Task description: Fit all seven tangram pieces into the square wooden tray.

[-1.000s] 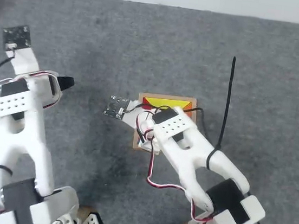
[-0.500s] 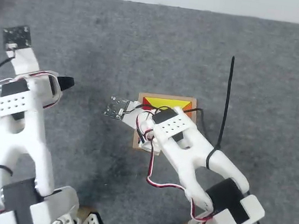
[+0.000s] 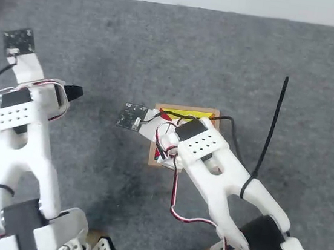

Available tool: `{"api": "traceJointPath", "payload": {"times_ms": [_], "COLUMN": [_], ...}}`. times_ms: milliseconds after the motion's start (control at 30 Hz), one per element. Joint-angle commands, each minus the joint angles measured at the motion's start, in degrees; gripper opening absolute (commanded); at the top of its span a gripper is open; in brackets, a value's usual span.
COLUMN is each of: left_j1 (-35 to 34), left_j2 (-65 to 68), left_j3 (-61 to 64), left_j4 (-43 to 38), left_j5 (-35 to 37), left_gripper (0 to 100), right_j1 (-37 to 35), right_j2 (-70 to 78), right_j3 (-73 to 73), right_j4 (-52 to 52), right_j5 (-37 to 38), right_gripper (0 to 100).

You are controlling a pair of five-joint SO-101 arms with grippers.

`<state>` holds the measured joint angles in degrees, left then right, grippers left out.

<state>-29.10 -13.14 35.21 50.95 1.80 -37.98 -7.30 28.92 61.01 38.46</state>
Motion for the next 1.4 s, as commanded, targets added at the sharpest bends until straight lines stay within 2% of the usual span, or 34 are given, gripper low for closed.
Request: {"api": "traceJointPath", "payload": {"times_ms": [0,67,167,233,333,467,633,867,1033,1200,1367], "left_j1": [0.4,2.2,6.2,8.6,12.3,16.2,17.6,17.6,17.6,17.5,17.6], "left_j2": [-0.8,-0.9,-2.3,-5.5,-13.0,-24.3,-32.7,-35.5,-35.5,-35.5,-35.5], "left_j3": [-3.6,-6.9,-11.1,-11.5,-10.0,-2.6,12.1,28.5,35.3,43.4,49.5], "left_j4": [2.8,7.4,13.5,15.2,17.8,19.2,11.1,-0.9,-6.9,-14.3,-26.5], "left_j5": [-0.7,-2.4,-4.3,-4.8,-7.6,-10.6,-14.2,-14.2,-14.2,-14.3,-14.5], "left_gripper": [35,35,35,35,35,35,35,35,35,35,35], "right_j1": [6.9,10.4,11.5,11.6,12.4,17.6,24.4,25.5,25.5,26.2,33.7], "right_j2": [-7.4,-11.4,-16.7,-20.0,-23.8,-27.9,-29.2,-29.8,-29.8,-29.8,-29.9], "right_j3": [-10.3,-14.0,-14.6,-12.7,-7.3,2.1,16.9,35.3,41.6,43.0,44.0], "right_j4": [6.5,10.2,13.8,15.3,13.9,7.7,-5.4,-15.9,-21.7,-21.9,-26.8], "right_j5": [-9.7,-14.9,-19.3,-21.3,-22.8,-22.3,-22.6,-22.7,-22.8,-22.4,-24.4], "right_gripper": [24.0,17.4,0.0,4.6,0.2,0.6,0.7,0.7,0.7,0.7,0.7]}}
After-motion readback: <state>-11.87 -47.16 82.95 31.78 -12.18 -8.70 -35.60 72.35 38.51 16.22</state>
